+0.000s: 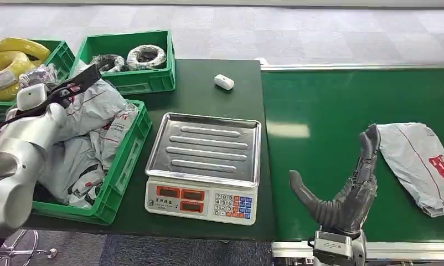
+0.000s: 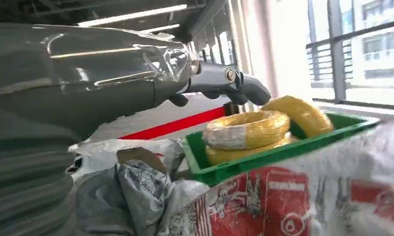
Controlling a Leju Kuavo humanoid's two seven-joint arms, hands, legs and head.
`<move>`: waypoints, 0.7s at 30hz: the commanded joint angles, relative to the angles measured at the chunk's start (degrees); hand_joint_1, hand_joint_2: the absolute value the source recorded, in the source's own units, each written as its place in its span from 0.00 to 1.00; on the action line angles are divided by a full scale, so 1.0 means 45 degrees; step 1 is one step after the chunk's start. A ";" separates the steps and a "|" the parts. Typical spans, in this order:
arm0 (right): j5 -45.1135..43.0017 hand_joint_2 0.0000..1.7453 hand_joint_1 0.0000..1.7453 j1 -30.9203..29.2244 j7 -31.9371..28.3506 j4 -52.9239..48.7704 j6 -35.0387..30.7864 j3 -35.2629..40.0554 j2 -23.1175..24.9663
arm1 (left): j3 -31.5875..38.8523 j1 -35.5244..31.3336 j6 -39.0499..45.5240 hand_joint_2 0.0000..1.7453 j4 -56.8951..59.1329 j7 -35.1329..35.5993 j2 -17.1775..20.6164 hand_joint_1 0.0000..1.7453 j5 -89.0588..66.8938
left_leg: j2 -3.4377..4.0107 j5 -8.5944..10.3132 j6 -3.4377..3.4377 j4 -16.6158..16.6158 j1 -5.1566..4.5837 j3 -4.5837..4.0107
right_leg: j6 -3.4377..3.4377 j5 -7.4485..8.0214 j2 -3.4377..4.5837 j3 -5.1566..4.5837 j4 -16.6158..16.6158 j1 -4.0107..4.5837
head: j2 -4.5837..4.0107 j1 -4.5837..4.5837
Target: Moved the parcel from conveyor to table for the left to box.
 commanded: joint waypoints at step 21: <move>0.0364 1.00 0.00 0.1714 -0.0295 -0.0603 -0.1042 -0.0142 -0.0065 | -0.1463 0.9652 0.1841 1.00 -1.9548 -0.9615 -0.3240 0.00 1.6173 | 0.0061 -0.0031 -0.0011 -0.0038 -0.0017 0.0038 | -0.0014 -0.0018 0.0030 0.0020 -0.0041 -0.0014 | 0.0000 -0.0015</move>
